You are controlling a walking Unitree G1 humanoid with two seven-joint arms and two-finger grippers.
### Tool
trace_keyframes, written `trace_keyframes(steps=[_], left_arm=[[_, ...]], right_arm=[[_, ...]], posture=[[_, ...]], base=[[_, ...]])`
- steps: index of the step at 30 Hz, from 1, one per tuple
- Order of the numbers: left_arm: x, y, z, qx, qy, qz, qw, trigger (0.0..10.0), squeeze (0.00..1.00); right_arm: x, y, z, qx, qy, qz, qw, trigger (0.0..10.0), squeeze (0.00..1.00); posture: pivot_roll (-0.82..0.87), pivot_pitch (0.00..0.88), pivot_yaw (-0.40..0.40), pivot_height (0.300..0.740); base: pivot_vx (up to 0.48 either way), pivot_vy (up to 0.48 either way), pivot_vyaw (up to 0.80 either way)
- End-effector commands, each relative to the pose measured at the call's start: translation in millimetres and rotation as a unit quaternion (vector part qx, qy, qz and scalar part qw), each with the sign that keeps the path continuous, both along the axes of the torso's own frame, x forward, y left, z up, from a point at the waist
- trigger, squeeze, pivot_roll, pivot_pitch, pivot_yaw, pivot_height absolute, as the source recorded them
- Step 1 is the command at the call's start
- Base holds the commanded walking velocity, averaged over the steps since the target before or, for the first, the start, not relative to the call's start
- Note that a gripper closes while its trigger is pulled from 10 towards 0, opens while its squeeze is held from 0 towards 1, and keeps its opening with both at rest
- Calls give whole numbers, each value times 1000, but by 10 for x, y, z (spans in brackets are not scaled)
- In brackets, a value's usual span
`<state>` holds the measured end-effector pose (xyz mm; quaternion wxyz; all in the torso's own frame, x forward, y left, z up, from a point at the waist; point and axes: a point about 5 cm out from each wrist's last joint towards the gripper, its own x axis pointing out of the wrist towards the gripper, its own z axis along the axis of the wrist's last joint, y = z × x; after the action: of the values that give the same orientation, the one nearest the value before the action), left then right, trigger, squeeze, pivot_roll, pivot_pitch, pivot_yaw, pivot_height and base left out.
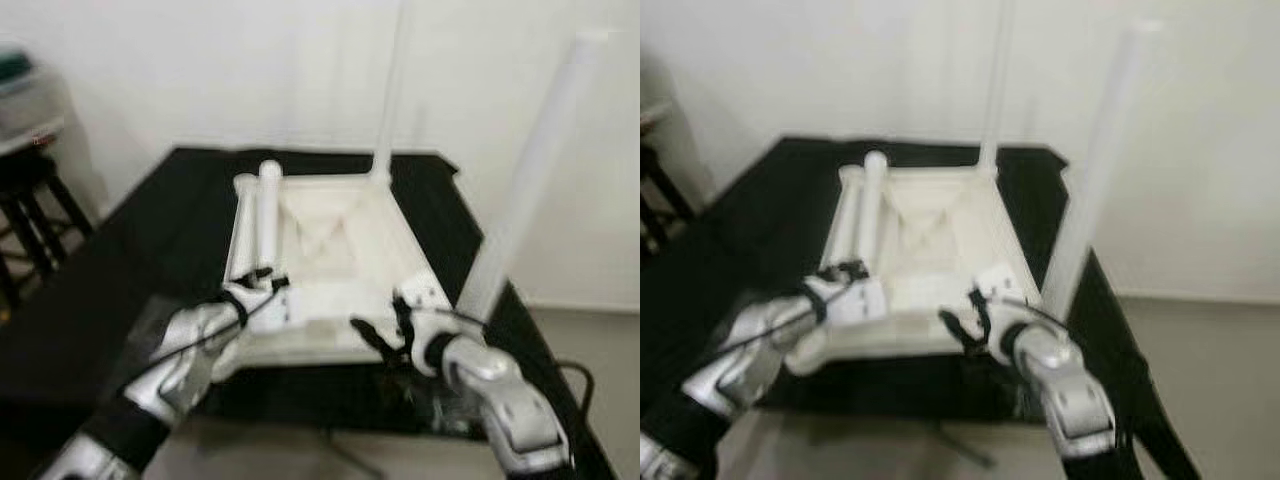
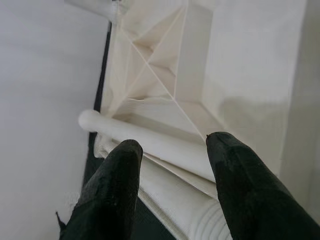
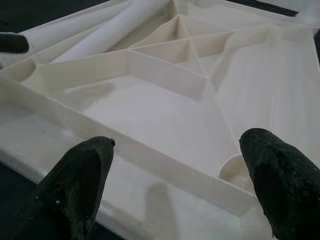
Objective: Building children table
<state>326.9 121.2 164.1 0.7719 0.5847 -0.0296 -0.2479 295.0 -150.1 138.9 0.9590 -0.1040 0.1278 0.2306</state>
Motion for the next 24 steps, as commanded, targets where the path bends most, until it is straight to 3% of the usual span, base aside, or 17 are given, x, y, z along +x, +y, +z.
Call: trace_keyframes(steps=[1, 5, 24], left_arm=[[34, 190, -112, 34, 18, 34, 999, 10000, 0], [31, 222, -125, 37, 15, 39, 998, 10000, 0], [-19, 33, -177, 56, 23, -30, 998, 10000, 0]], right_arm=[[-4, 31, -19, -4, 2, 3, 1000, 10000, 0], [-10, 36, -25, -7, 3, 5, 1000, 10000, 0], [-41, 89, -52, -15, 14, 25, 999, 10000, 0]], posture=[[-26, 0, -48, 740], [-26, 0, -45, 740], [-35, 0, -34, 740]], base=[[0, 480, 0], [0, 480, 0], [0, 0, 0]])
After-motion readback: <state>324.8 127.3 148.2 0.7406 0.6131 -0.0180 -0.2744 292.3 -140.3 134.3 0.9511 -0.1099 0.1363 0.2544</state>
